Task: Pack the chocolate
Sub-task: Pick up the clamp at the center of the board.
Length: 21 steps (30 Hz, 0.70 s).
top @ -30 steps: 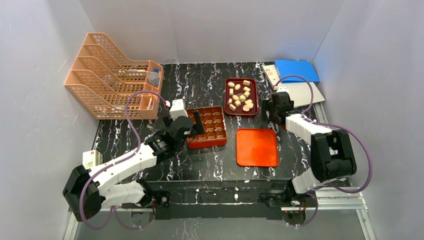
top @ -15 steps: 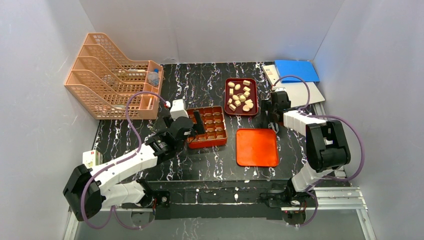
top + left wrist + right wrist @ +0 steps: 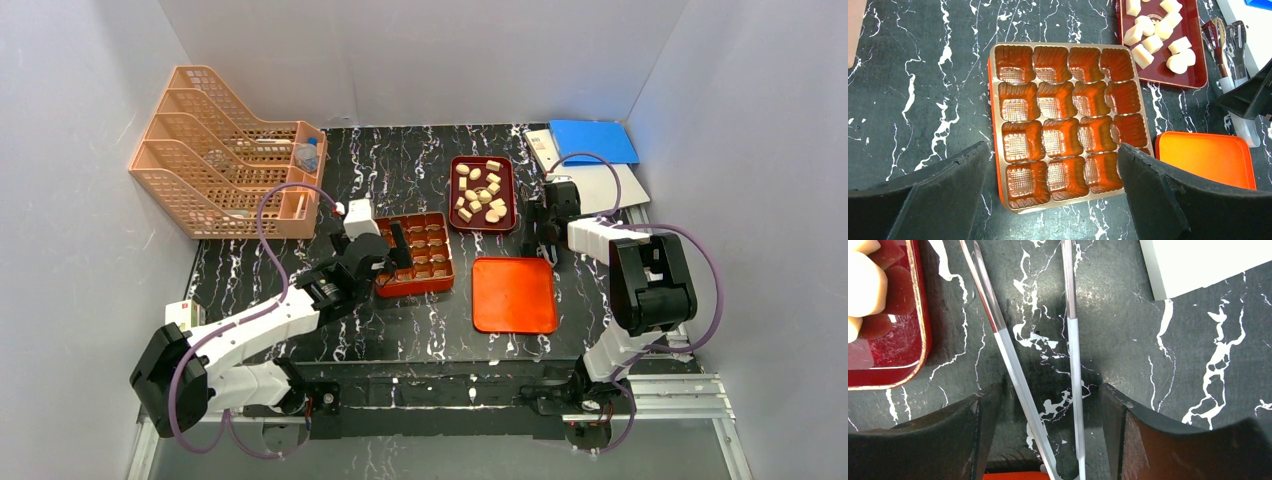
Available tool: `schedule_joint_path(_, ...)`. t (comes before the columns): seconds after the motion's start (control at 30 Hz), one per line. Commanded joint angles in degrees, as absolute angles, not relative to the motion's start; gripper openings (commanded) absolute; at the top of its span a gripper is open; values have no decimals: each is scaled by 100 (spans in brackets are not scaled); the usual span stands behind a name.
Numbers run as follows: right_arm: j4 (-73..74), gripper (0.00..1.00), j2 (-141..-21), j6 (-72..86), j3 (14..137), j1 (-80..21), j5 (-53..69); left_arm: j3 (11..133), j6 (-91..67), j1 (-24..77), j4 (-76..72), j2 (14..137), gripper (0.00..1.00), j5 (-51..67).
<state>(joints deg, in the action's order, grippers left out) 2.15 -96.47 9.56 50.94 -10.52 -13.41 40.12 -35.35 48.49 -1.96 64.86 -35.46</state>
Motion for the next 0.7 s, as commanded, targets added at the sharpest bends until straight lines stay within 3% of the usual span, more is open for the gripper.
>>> schedule_joint_path(0.0,45,76,-9718,965,5350,-1012,-1220,3986,-3485,4854,-307,6516,98,-3735)
schedule_joint_path(0.2,45,63,-9747,991,5350,-1001,-1135,3998,-3493,4852,-342,6548,98,-3749)
schedule_joint_path(0.67,44,47,-9688,1127,5291,-998,-1169,3938,-3576,4856,-386,6557,98,-3762)
